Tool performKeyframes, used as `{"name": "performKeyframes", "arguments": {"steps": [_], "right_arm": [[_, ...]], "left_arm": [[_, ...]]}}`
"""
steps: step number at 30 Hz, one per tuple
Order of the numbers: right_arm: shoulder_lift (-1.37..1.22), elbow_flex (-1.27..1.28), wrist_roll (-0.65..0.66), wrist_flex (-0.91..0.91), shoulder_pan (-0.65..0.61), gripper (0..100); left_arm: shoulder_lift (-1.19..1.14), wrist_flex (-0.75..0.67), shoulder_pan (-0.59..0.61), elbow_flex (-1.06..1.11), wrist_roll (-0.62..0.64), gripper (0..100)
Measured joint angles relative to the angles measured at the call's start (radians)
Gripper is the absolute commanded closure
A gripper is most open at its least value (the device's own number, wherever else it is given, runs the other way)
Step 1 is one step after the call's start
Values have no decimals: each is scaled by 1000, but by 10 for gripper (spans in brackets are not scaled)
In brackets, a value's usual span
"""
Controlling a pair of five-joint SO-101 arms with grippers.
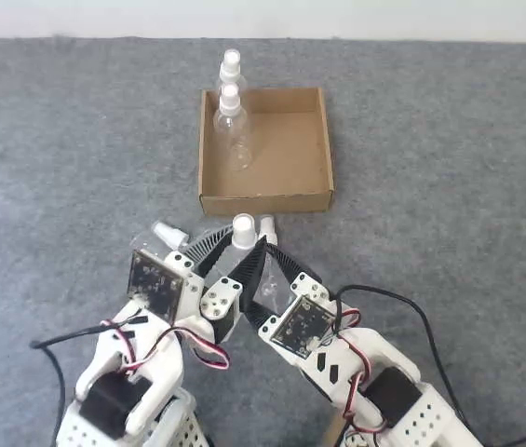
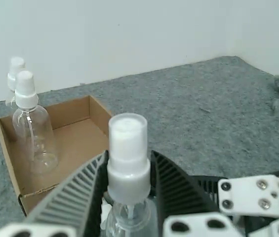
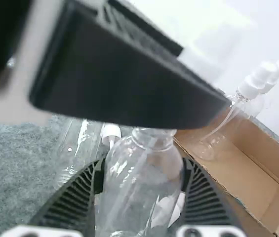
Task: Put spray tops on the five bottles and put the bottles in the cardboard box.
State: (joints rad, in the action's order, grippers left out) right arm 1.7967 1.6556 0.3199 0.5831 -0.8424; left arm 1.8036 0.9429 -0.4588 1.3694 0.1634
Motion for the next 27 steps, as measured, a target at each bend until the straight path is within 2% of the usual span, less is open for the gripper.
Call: {"name": "performKeyframes", "arguments": {"steps": [11,16,22,27], "right_arm": [[0,0,0,0,14,929],[0,0,-77,0,43,929],[0,0,-95,0,44,929],[0,0,-95,0,49,929]], "left_arm": [[0,0,0,23,0,988],[0,0,-3,23,-2,985],[0,0,-2,23,-3,831],[0,28,2,23,-8,815]]}}
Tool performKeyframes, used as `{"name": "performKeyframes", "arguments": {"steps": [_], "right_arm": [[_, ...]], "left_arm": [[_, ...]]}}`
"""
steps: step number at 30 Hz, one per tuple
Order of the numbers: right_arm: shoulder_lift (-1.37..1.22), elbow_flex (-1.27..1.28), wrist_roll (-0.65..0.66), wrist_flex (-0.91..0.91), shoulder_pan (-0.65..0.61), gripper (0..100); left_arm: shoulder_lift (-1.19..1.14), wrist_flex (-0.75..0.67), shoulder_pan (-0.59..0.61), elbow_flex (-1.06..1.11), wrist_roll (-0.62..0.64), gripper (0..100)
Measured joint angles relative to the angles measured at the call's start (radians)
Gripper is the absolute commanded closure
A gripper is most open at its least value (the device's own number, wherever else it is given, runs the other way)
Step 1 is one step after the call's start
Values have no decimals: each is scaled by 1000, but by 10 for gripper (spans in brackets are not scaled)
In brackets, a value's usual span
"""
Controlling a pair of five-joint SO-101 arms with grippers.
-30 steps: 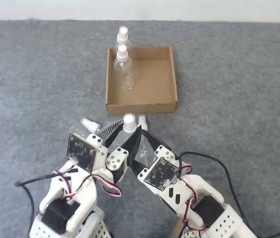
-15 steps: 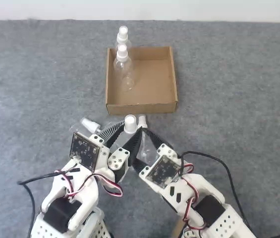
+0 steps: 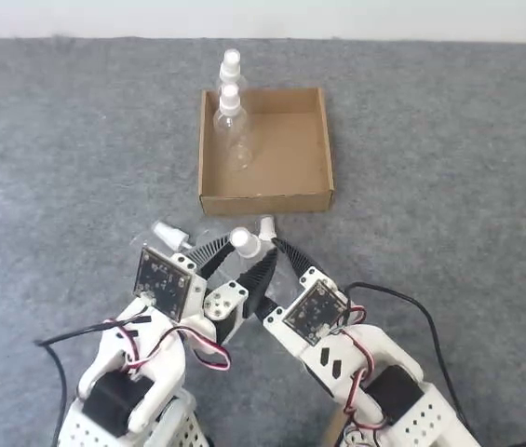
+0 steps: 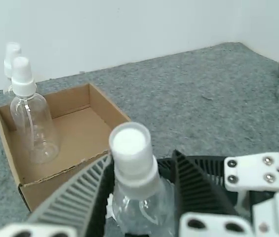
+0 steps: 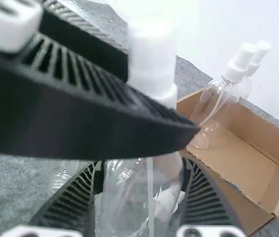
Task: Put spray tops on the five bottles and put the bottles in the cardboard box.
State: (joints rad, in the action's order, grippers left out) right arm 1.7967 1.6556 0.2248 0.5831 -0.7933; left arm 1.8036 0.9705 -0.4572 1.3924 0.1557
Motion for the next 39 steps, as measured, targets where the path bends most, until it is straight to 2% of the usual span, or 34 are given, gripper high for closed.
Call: {"name": "performKeyframes", "arguments": {"steps": [5,9,17,22,26,30,36,39], "right_arm": [[0,0,0,0,9,929],[0,0,0,0,8,929],[0,0,0,0,8,929],[0,0,0,0,8,929],[0,0,0,0,8,929],[0,0,0,0,8,929],[-2,0,-2,0,12,929],[-2,0,-2,0,12,929]], "left_arm": [[0,20,0,-3,0,794],[0,97,6,-64,0,756],[0,127,195,-190,55,754],[0,127,226,-206,71,773],[0,75,226,-176,71,839],[0,18,224,-120,63,856],[2,-11,109,-78,9,864],[2,-28,92,-51,-3,864]]}}
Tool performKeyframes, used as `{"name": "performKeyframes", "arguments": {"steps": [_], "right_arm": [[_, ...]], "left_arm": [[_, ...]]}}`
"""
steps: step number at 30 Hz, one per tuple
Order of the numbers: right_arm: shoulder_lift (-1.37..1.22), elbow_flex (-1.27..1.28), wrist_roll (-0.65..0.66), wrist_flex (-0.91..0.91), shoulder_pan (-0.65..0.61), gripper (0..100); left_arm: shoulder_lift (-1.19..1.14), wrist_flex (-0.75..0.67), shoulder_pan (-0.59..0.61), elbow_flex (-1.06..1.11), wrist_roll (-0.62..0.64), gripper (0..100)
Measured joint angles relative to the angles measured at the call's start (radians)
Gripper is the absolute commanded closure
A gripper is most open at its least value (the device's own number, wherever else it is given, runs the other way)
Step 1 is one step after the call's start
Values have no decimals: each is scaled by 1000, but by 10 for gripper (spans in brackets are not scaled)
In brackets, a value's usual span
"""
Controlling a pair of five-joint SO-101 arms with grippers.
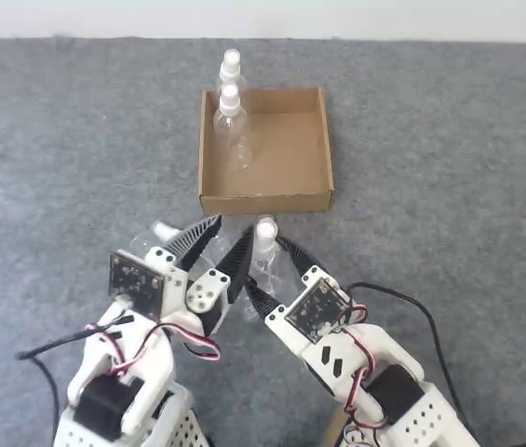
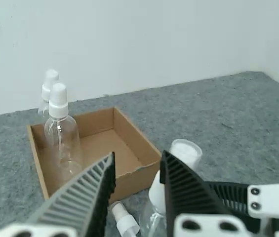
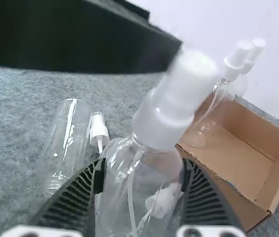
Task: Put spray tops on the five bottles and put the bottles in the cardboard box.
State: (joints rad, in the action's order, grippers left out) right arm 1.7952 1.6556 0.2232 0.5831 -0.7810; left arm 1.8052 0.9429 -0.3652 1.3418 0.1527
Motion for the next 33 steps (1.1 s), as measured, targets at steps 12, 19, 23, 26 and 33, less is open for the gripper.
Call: {"name": "performKeyframes", "arguments": {"steps": [12,19,23,26,33], "right_arm": [[0,0,-2,0,-2,929],[0,0,0,0,-2,929],[0,0,5,0,-2,929],[0,0,5,0,-2,929],[0,0,6,0,-2,929]], "left_arm": [[0,-5,89,-9,-6,863],[0,55,120,-74,-6,863],[0,84,164,-83,-6,863],[0,98,219,-83,-6,863],[0,149,322,-83,-6,863]]}}
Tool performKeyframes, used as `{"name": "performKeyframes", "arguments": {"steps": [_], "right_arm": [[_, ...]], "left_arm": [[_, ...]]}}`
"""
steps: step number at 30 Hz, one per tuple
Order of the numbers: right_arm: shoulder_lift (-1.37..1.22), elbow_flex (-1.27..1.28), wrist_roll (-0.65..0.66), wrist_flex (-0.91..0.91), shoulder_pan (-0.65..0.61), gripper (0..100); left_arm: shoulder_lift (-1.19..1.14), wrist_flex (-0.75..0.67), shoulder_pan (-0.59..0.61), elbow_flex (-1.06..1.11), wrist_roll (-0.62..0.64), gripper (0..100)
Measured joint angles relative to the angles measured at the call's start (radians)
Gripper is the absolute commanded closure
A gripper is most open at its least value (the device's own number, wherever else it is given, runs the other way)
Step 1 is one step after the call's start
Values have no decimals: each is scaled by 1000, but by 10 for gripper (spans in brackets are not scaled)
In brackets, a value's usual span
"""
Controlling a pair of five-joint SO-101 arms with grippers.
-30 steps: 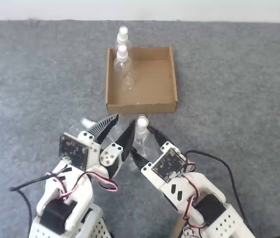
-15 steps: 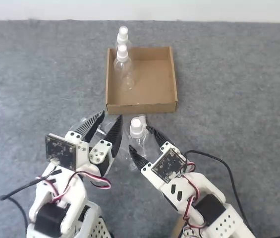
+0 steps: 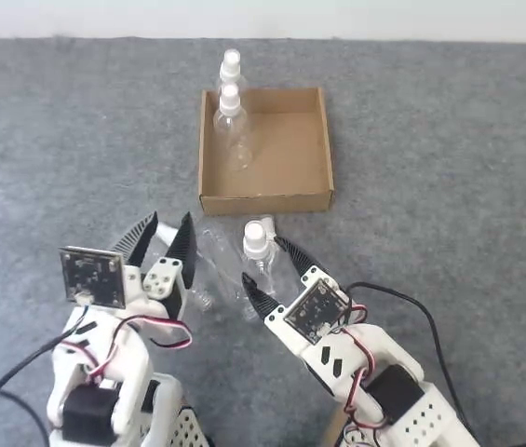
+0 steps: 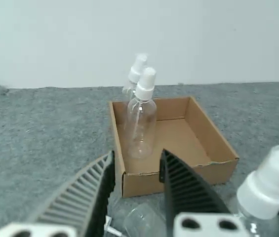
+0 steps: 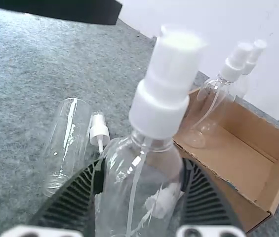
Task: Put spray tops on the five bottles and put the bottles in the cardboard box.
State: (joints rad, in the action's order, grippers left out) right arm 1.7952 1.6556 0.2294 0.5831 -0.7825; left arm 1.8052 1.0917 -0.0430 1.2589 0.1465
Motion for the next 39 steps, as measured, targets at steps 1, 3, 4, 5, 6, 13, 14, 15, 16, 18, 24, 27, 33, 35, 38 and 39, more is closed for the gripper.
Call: {"name": "performKeyframes", "arguments": {"steps": [1,3,4,5,6,13,14,15,16,18,24,27,33,35,38,39], "right_arm": [[0,0,0,0,0,929],[0,0,0,0,0,929],[0,0,0,0,0,929],[0,0,0,0,0,929],[0,0,0,3,0,929],[0,0,0,3,35,929],[0,0,0,3,51,929],[0,0,0,3,66,929],[0,0,0,3,81,929],[0,0,0,3,118,929],[0,-44,0,3,144,929],[2,-104,0,3,146,929],[2,-229,0,3,192,929],[2,-269,0,3,233,929],[2,-316,0,3,288,929],[0,-331,0,3,295,929]], "left_arm": [[0,0,8,6,0,863],[0,0,17,25,0,863],[0,0,18,32,0,863],[0,0,34,38,0,863],[0,-8,52,52,0,863],[0,-187,160,229,0,863],[0,-210,166,244,0,863],[0,-224,173,252,0,863],[0,-235,178,255,0,863],[0,-242,176,255,0,863],[0,-245,178,275,0,863],[0,-245,178,276,0,863],[0,-245,178,276,0,863],[0,-245,178,276,0,863],[0,-245,178,276,0,863],[0,-245,178,276,0,863]]}}
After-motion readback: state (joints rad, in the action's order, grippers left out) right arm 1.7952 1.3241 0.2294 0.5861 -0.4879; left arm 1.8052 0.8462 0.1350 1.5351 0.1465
